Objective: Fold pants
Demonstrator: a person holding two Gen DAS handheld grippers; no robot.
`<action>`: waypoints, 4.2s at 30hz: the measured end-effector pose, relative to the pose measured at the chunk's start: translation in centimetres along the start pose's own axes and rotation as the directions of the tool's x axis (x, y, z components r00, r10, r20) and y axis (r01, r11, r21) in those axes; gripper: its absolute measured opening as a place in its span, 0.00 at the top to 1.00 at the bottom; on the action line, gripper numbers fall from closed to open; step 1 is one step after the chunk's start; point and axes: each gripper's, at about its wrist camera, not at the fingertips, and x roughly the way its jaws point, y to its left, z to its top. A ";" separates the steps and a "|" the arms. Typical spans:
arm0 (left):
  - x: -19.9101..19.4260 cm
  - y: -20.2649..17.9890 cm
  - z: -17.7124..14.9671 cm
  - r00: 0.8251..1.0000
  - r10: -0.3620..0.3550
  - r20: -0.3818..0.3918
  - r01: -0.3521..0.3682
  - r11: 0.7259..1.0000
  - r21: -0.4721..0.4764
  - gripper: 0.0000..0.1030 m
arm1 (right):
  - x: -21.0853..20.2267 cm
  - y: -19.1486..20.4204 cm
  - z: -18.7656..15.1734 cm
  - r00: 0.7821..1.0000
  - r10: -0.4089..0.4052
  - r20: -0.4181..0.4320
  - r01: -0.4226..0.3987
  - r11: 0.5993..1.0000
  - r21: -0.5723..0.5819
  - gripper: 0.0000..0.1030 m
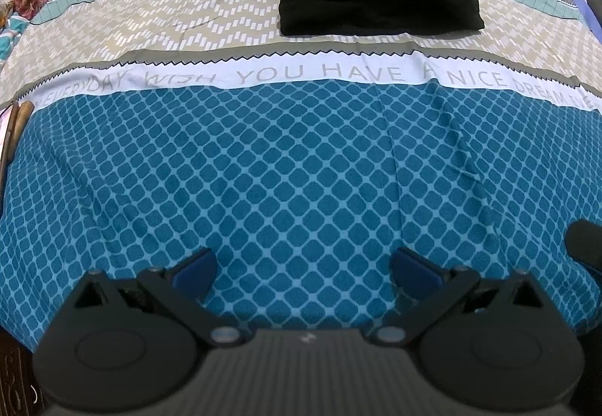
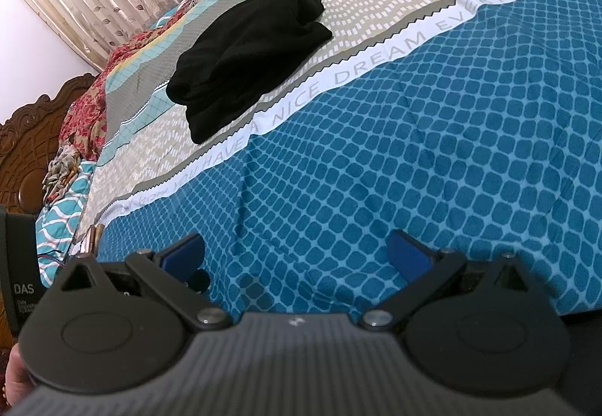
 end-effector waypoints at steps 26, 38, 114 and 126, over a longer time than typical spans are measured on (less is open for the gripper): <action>0.0 0.0 0.0 1.000 -0.005 -0.009 0.005 1.000 -0.002 0.00 | -0.1 0.1 -0.1 1.000 0.002 -0.005 -0.002 1.000 -0.015 0.00; 0.1 0.0 0.1 1.000 -0.004 -0.011 0.004 1.000 -0.001 0.00 | -0.1 -0.1 0.1 1.000 0.007 -0.011 -0.007 1.000 -0.031 0.00; -6.5 -1.4 0.7 0.988 0.054 0.148 -0.066 0.995 0.076 0.00 | -4.1 4.6 2.5 0.987 -0.015 0.160 0.049 0.976 -0.213 0.00; -7.3 -1.7 0.6 0.982 0.081 0.173 -0.095 0.993 0.075 0.00 | -4.3 4.7 2.3 0.987 -0.012 0.163 0.047 0.977 -0.209 0.00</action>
